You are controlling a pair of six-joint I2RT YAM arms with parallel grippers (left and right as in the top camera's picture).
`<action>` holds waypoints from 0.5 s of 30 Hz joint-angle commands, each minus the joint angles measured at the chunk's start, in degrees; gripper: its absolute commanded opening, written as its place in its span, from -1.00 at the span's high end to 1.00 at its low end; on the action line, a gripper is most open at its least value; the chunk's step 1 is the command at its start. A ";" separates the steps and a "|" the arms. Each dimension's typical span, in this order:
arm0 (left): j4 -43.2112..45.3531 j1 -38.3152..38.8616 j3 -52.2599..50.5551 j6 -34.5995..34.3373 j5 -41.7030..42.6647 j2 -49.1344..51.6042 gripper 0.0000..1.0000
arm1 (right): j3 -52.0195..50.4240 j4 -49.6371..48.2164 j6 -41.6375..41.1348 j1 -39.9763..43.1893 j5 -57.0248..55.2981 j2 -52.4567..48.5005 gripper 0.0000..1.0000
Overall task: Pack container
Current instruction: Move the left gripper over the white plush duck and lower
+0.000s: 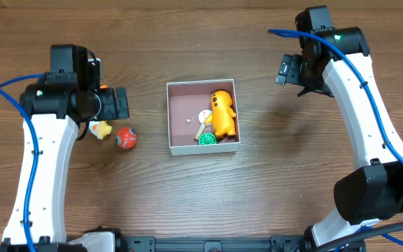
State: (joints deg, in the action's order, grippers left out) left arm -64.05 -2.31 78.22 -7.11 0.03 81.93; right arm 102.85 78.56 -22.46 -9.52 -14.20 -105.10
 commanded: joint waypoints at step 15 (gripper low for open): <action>3.74 -7.02 0.63 -5.79 -5.99 11.85 -1.00 | 1.05 -0.24 -0.07 0.00 -0.76 1.60 -1.00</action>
State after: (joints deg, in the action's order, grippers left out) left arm -61.19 -7.51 78.22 -9.80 -5.23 91.24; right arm 102.85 78.59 -22.44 -9.52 -14.20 -105.10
